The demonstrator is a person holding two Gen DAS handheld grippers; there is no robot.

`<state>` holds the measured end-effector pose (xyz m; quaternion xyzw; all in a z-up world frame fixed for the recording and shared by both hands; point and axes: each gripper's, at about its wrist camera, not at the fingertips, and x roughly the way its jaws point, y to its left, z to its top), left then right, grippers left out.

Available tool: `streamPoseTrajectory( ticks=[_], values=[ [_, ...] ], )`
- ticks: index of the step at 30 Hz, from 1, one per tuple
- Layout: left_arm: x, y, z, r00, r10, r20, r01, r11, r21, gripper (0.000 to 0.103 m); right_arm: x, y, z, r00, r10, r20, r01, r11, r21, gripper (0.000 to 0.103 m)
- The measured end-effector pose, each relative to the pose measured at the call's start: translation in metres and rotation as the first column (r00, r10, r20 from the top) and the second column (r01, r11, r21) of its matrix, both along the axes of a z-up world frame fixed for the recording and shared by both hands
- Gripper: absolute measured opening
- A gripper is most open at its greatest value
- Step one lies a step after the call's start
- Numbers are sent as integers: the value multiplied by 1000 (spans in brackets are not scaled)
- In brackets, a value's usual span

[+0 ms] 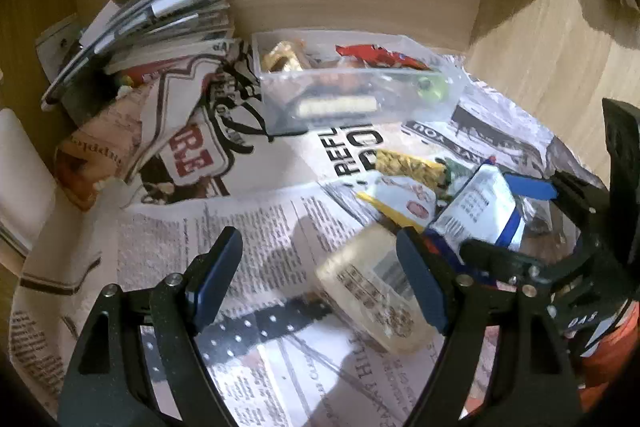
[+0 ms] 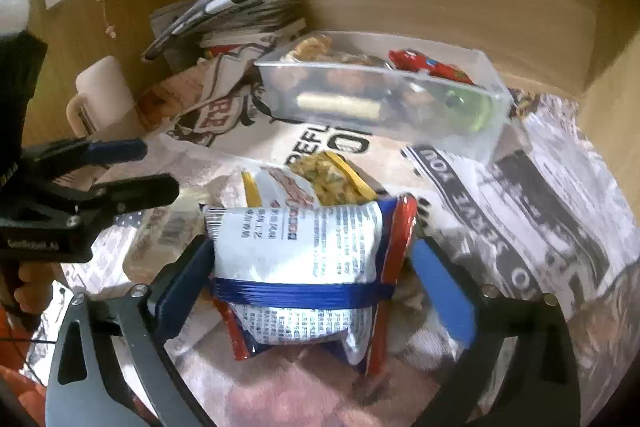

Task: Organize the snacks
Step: 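Grasp the bread slice packet with the left gripper while the right grasps the white-blue bag, then carry the bread packet and white-blue bag over the clear box and release both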

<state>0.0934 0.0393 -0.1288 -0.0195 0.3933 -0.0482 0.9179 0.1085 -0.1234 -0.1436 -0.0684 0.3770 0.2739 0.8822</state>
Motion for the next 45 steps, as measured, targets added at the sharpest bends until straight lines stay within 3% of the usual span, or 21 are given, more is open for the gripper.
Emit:
streamPoseTrajectory(
  ticks=[3,10,12,14,19,27,45],
  values=[
    [-2,-11,-4,1000,-17,-6,17,1000,23,82,-2,-8,-4,1000,-16,-10,16,1000,-9,99],
    [0,-30,-11,997,-58,-45,57,998,-10,88,-2,-16,-17,999,-33,-31,32,999,-28,98],
    [1,-32,-14,997,-53,-61,51,998,-26,90,0,-22,-18,998,-40,-52,40,999,9,94],
    [2,-31,-19,996,-38,-75,35,998,-51,91,3,-26,-18,997,-40,-69,42,998,37,81],
    [9,-32,-35,994,-12,-108,5,998,-70,91,3,-29,-18,997,-38,-69,43,997,64,67],
    [9,-32,-34,999,-3,-45,1,999,-38,87,-1,-38,-9,997,-52,-59,57,994,96,62],
    [42,-8,44,992,34,125,-25,997,-66,87,33,-44,60,989,-106,105,92,987,133,62]
  ],
)
